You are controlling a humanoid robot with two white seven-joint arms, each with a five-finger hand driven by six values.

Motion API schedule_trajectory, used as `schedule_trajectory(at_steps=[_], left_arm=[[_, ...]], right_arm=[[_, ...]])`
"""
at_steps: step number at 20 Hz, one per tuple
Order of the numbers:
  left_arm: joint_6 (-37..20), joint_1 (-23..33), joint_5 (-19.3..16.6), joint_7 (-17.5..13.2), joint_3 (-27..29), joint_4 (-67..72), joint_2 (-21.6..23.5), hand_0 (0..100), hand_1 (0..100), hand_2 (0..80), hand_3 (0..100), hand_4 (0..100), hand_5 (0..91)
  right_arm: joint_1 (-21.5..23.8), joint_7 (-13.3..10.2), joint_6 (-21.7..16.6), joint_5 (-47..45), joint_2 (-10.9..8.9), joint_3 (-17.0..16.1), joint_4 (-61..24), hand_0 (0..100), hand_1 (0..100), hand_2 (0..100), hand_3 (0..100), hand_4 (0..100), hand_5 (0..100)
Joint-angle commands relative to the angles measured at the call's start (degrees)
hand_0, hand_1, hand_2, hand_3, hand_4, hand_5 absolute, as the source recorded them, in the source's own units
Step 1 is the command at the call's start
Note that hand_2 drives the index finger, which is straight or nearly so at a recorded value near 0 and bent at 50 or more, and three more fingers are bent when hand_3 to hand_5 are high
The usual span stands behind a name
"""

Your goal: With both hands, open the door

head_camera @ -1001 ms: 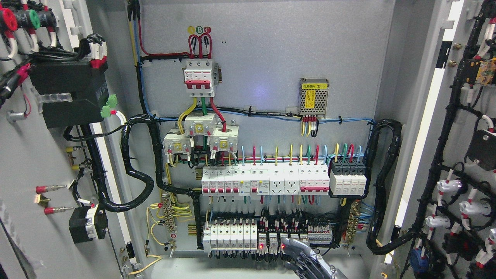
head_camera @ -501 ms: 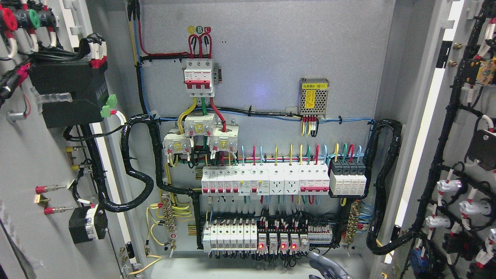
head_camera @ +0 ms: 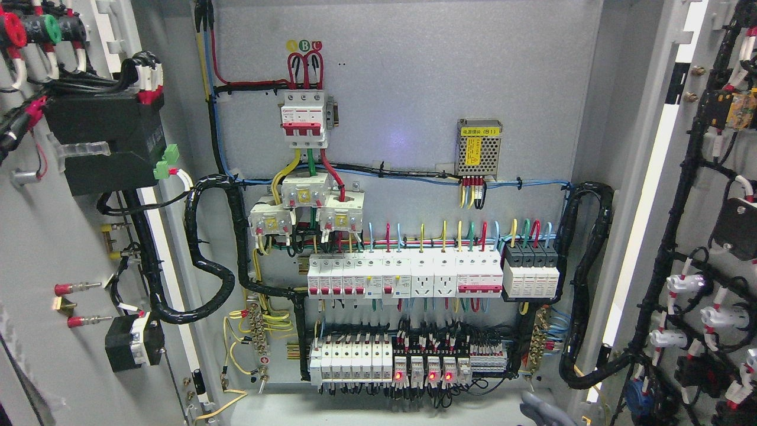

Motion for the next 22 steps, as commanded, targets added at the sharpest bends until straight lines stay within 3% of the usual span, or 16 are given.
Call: schedule_trajectory(at_steps=[1, 7, 16, 22], left_arm=[[-2.6, -0.1, 0.0, 0.3, -0.2, -3.9, 0.0, 0, 0, 0.0, 0, 0, 0.0], [-5.8, -2.6, 0.0, 0.4, 0.4, -4.9, -0.6, 0, 0, 0.0, 0, 0, 0.0], [-8.0, -5.7, 0.0, 0.4, 3.1, -5.1, -2.4, 0, 0, 0.0, 0, 0, 0.0], [-8.0, -7.0, 0.0, 0.4, 3.9, -5.6, -2.3, 0, 0, 0.0, 0, 0, 0.0]], right_arm=[[2.8, -0.1, -0.4, 0.0, -0.32, -9.0, -0.4, 19, 0, 0, 0, 0, 0], [3.2, -0.1, -2.0, -0.6, 0.29, -13.1, -0.4, 19, 0, 0, 0, 0, 0], [3.3, -0.2, -2.4, -0.7, 3.28, -16.6, -0.4, 19, 0, 0, 0, 0, 0], [4.1, -0.2, -2.5, -0.8, 3.46, -19.2, -0.4, 19, 0, 0, 0, 0, 0]])
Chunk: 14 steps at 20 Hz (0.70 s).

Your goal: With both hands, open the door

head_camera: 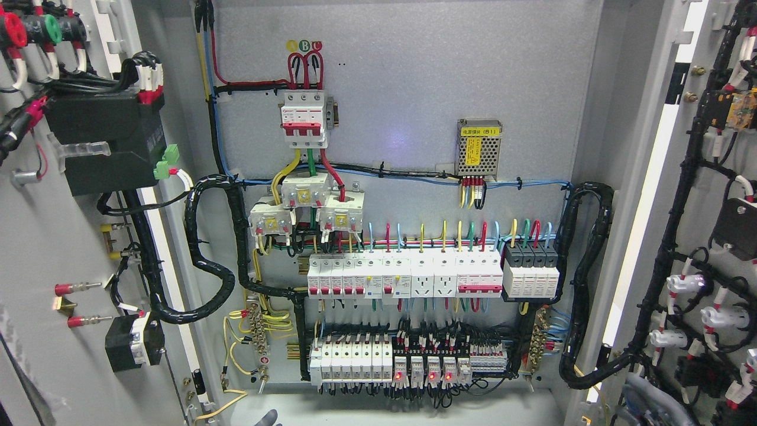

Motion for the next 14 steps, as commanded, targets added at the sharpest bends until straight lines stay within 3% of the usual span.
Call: schedule_trajectory(at_steps=[1, 10, 14], left_arm=[[-0.1, -1.3, 0.0, 0.0, 2.0, -1.3, -0.6, 0, 0, 0.0, 0, 0, 0.0], [-1.2, 0.3, 1.8, 0.0, 6.4, -1.4, 2.2, 0, 0, 0.0, 0, 0, 0.0], [-4.6, 3.1, 2.5, 0.0, 8.3, -1.2, 3.5, 0, 0, 0.0, 0, 0, 0.0]], right_arm=[[0.6, 0.0, 0.1, -0.1, 1.26, -5.3, 0.1, 19, 0, 0, 0, 0, 0], [0.7, 0.0, 0.4, -2.3, 1.44, -7.1, 0.6, 19, 0, 0, 0, 0, 0], [0.8, 0.0, 0.4, -3.5, 1.52, -7.7, 1.3, 19, 0, 0, 0, 0, 0]])
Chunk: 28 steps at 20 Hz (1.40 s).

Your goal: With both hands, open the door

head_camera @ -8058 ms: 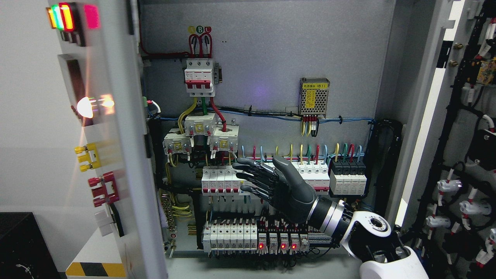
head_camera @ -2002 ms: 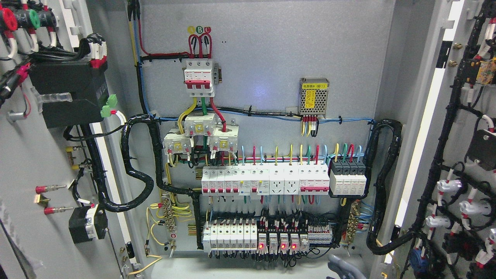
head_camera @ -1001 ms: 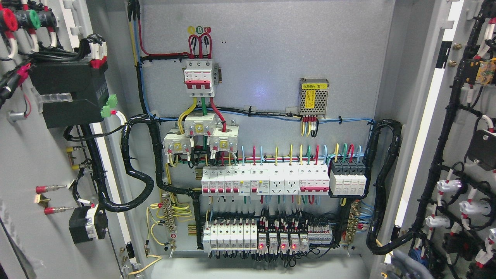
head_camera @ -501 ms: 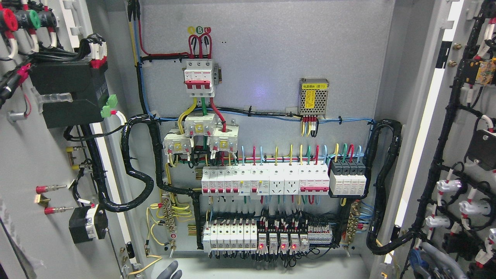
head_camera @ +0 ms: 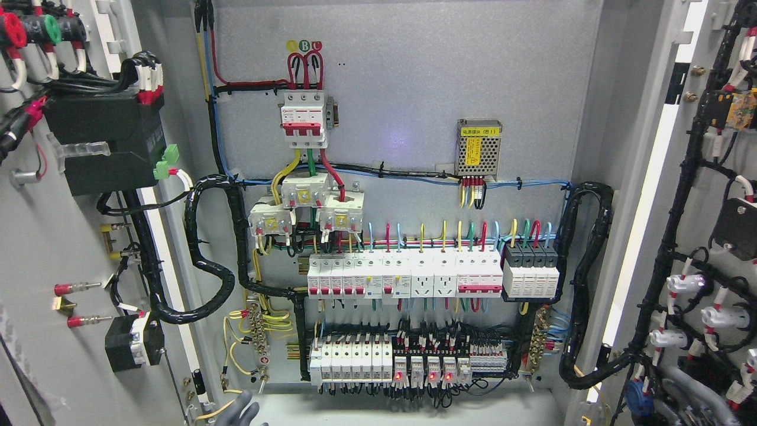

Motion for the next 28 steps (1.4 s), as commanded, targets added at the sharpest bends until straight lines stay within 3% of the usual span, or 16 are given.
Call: schedule_trajectory(at_steps=[1, 3, 9, 28], left_arm=[[-2.0, 2.4, 1.0, 0.0, 4.7, -0.3, 2.5, 0, 0, 0.0, 0, 0, 0.0], [-2.0, 3.0, 1.6, 0.0, 5.8, -0.3, 2.5, 0, 0, 0.0, 0, 0, 0.0], [-2.2, 4.8, 3.6, 0.0, 9.1, -0.3, 2.6, 0, 0, 0.0, 0, 0, 0.0], [-1.9, 7.3, 5.3, 0.1, 20.2, 0.3, 4.7, 0, 0, 0.0, 0, 0, 0.0]], right_arm=[[0.1, 0.1, 0.1, -1.5, 0.62, -3.7, 0.9, 19, 0, 0, 0, 0, 0], [0.7, 0.1, 0.1, -1.5, 1.50, -4.3, 0.8, 19, 0, 0, 0, 0, 0], [2.2, 0.1, 0.0, -1.9, 1.68, -6.6, 0.8, 19, 0, 0, 0, 0, 0], [3.4, 0.4, -0.5, -9.2, 3.61, -7.9, 0.6, 19, 0, 0, 0, 0, 0]])
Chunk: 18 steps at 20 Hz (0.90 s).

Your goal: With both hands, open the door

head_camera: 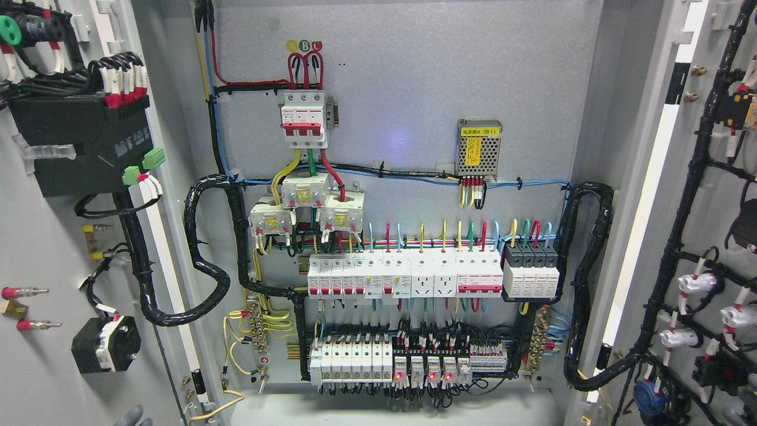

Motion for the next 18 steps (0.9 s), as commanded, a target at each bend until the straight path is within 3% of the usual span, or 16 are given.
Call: schedule_trajectory(at_steps=[1, 7, 18], left_arm=[[0.4, 0.5, 1.2, 0.1, 7.0, 0.2, 1.1, 0, 0, 0.0, 0, 0, 0.0], [0.6, 1.4, 6.8, 0.1, 11.4, 0.9, 2.3, 0, 0, 0.0, 0, 0, 0.0], [0.8, 2.0, 12.2, 0.1, 14.9, 7.1, 5.1, 0, 0, 0.0, 0, 0, 0.0]], right_arm=[[0.4, 0.0, 0.0, -1.8, 1.12, -1.8, 0.0, 19, 0, 0, 0, 0, 0], [0.8, 0.0, 0.0, -1.9, 1.47, -2.5, 0.1, 19, 0, 0, 0, 0, 0], [3.1, 0.0, 0.0, -5.8, 1.47, -5.4, 0.0, 19, 0, 0, 0, 0, 0]])
